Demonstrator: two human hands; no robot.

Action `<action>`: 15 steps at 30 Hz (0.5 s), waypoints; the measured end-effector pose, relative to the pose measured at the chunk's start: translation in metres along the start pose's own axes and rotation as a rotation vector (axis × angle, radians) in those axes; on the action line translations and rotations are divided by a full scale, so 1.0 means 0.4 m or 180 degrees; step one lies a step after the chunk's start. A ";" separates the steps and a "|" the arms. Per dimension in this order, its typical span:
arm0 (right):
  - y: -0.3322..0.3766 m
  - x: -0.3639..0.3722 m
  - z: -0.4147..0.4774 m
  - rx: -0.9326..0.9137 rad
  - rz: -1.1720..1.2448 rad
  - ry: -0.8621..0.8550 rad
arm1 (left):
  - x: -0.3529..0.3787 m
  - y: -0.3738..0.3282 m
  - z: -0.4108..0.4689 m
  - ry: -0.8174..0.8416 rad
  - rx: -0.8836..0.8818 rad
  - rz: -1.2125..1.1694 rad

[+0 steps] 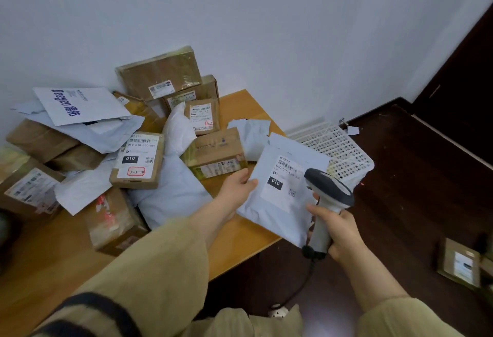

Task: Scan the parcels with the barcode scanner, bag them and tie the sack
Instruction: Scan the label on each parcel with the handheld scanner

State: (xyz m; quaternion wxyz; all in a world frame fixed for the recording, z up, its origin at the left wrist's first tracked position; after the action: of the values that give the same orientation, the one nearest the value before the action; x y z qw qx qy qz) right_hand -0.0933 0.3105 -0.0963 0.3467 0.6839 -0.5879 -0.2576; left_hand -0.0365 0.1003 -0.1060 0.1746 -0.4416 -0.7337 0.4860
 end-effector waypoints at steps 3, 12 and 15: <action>-0.001 -0.006 0.044 0.0042 -0.0099 -0.0140 | -0.004 -0.018 0.062 -0.0350 0.0406 0.0984; 0.008 0.055 0.073 -0.0096 -0.0282 0.0283 | -0.118 -0.093 0.296 -0.0616 0.0406 0.3797; 0.022 0.080 0.070 -0.0056 -0.0300 0.0458 | -0.125 -0.105 0.343 -0.0282 0.0130 0.4165</action>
State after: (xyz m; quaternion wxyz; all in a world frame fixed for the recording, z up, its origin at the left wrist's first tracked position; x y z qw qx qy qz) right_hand -0.1146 0.2737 -0.1053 0.3816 0.7245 -0.5263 -0.2289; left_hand -0.1231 -0.0233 -0.1248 -0.1791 -0.7729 -0.3107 0.5234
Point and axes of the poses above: each hand's wrist, its own z-axis towards the middle knuckle, its own x-axis out of the palm, y = z × x, the point moved 4 cm from there along z, towards the middle knuckle, and after that the axes turned 1 degree about -y, right-handed, at the moved point
